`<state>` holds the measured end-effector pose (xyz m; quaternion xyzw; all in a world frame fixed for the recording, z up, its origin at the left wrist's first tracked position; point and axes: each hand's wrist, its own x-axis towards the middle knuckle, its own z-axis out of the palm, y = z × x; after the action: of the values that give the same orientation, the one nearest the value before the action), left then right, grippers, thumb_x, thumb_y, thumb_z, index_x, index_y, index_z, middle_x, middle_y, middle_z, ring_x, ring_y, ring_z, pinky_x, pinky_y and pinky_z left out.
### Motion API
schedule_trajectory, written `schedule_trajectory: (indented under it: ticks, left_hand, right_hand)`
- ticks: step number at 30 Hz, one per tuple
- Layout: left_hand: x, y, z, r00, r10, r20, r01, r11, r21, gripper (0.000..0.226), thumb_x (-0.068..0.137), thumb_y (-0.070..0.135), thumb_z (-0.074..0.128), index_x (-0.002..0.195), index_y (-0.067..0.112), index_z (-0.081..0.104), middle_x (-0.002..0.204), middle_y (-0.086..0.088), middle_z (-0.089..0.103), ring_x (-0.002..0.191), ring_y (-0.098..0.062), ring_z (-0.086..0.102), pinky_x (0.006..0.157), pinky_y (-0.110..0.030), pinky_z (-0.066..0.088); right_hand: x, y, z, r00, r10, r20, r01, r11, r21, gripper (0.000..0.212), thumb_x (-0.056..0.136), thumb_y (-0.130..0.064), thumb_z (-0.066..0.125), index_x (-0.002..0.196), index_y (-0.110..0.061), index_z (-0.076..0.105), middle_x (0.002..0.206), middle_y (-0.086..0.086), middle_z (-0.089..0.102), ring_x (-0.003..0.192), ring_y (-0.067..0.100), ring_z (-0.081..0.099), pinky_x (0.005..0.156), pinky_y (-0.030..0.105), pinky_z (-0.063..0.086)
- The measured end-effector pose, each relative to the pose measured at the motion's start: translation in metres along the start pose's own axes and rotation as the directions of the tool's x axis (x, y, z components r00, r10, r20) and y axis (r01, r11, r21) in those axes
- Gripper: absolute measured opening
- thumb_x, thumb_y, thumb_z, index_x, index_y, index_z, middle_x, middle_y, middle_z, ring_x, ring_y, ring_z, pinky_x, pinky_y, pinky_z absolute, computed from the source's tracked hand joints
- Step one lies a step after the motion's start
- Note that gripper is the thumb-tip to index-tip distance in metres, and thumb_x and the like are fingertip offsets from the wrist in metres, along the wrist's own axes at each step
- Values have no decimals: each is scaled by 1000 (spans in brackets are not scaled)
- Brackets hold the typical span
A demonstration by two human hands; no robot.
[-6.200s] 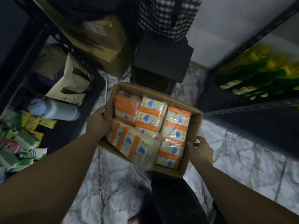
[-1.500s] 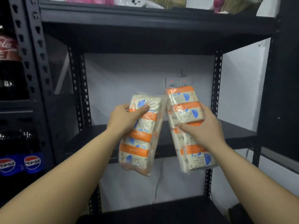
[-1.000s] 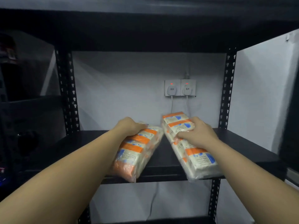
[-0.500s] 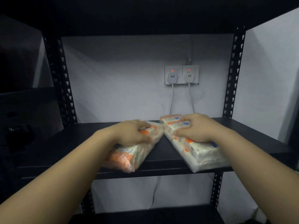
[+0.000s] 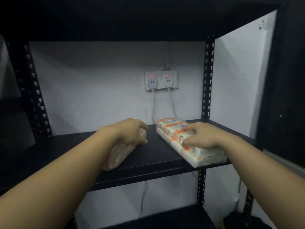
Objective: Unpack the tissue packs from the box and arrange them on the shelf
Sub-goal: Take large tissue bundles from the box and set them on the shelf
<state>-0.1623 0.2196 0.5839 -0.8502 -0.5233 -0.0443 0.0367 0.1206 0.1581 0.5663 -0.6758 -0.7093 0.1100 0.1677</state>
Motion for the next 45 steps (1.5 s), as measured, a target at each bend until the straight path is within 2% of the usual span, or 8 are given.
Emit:
schedule_trajectory:
  ticks: [8,14,24,30,32,36,40,45]
  left_hand:
    - [56,96,39,983,184,9,-177,956,-232,64,83,63,71,138,30,64,140,8,64,128,-15,60,109,-36,48]
    - [79,142,75,988,138,-76,-157,900,-406,68,76,74,70,125,27,69,113,6,74,104,-14,67,92,-36,56]
    - [95,159,87,990,121,-78,-144,859,-491,76,77,75,70,133,24,64,130,4,69,114,-16,64,97,-35,54]
    - [104,141,74,981,145,-126,-192,743,-642,72,72,66,81,135,34,64,132,14,68,124,-10,62,105,-32,49]
    - [107,134,71,979,170,-108,-199,732,-652,63,80,61,78,135,33,65,132,14,68,123,-10,61,104,-30,48]
    - [113,133,73,980,178,-88,-193,765,-615,69,84,61,76,141,26,59,138,10,63,125,-10,57,103,-30,47]
    - [123,139,78,988,130,-81,-153,813,-562,89,65,83,68,133,27,61,133,8,66,118,-14,63,103,-40,53]
    - [137,151,81,988,130,-83,-154,822,-549,78,68,80,67,123,25,62,120,6,69,107,-15,65,97,-40,55]
  right_hand:
    - [3,53,-19,991,77,-105,-77,997,11,88,59,-57,77,142,-42,54,143,-7,56,118,17,58,100,33,50]
    - [-2,91,-39,980,103,-172,-96,994,46,67,76,-74,69,125,-29,67,119,-7,68,106,16,64,94,34,52]
    - [-11,122,-31,964,130,-232,-79,973,217,65,76,-69,73,127,-30,66,121,-9,67,105,11,66,91,32,53]
    - [1,120,-49,988,120,-92,-91,958,273,49,85,-58,74,119,-23,68,103,-15,71,91,3,70,79,21,52]
    - [9,114,-53,995,99,-2,-94,945,313,43,88,-55,72,116,-23,69,97,-11,78,86,9,76,86,28,59]
    - [28,109,-55,994,97,48,-107,945,308,47,87,-51,76,124,-23,68,98,-7,80,85,11,78,90,35,61]
    - [36,110,-54,996,93,-1,-89,958,271,61,83,-50,80,135,-21,63,108,-8,77,91,11,76,95,35,58]
    - [27,109,-55,986,91,-142,-81,994,76,61,87,-55,73,140,-30,59,141,-1,59,120,18,60,99,29,43]
